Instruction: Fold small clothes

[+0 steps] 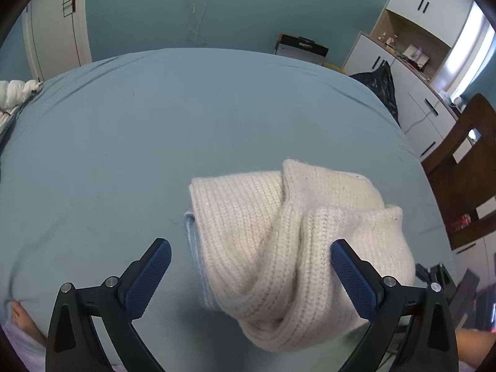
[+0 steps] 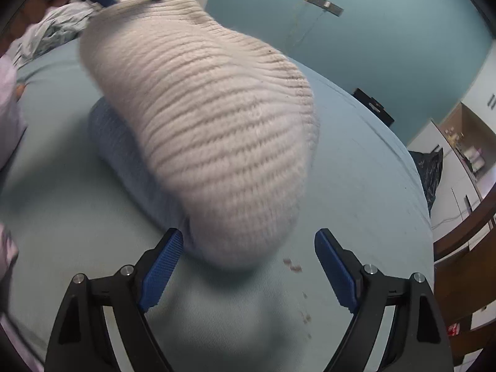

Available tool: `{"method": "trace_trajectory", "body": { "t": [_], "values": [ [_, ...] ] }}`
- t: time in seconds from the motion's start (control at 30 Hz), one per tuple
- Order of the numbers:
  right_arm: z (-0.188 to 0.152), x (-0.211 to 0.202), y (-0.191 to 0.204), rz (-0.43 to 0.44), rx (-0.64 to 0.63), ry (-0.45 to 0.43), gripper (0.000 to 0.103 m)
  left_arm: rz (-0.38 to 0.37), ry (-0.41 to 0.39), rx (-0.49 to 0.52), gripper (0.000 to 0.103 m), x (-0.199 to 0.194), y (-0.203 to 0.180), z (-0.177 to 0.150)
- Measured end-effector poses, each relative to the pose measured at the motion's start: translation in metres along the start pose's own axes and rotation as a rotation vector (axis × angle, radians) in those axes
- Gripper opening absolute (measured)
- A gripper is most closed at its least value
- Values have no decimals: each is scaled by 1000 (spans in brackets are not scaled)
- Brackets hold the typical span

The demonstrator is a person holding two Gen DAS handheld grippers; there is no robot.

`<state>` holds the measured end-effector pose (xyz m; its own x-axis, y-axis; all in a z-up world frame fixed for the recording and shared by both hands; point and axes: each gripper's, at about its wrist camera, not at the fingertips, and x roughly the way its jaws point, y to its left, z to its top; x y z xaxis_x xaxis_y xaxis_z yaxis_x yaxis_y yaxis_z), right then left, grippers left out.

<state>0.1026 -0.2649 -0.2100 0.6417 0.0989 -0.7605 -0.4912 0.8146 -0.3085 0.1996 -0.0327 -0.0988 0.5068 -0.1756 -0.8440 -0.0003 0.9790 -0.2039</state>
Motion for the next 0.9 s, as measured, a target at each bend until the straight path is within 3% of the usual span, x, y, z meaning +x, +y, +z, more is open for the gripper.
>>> {"method": "trace_trajectory", "body": {
  "t": [0.03,0.07,0.13,0.2,0.27,0.37,0.43,0.53,0.57,0.63,0.73,0.9],
  "values": [
    [7,5,-1,12,38,1,84,4,-1,13,103,2,-1,-1],
    [14,8,-3,29,80,-2,71,16,2,24,103,6,-2,-1],
    [31,9,-6,67,152,9,64,62,34,57,103,19,-5,-3],
    [49,2,0,49,162,-22,55,138,36,71,103,23,-5,-5],
    [68,-12,15,26,108,-67,49,176,-8,83,102,10,-4,-4],
    [90,-31,40,36,51,-127,48,166,-81,94,102,-14,-7,-1],
    [87,-27,59,14,-30,-142,48,157,-121,117,103,-23,-13,-2],
    [60,-10,93,-101,-223,-154,48,209,-67,215,103,2,-27,-9],
    [52,-9,98,-130,-255,-152,48,232,0,238,103,25,-30,-17],
    [40,-9,104,-149,-287,-141,47,206,30,214,103,44,-25,-29],
    [40,-21,96,-78,-228,-91,58,145,-39,79,103,47,-7,-45],
    [54,-61,48,224,159,12,60,178,-67,142,103,43,-14,-48]
  ]
}}
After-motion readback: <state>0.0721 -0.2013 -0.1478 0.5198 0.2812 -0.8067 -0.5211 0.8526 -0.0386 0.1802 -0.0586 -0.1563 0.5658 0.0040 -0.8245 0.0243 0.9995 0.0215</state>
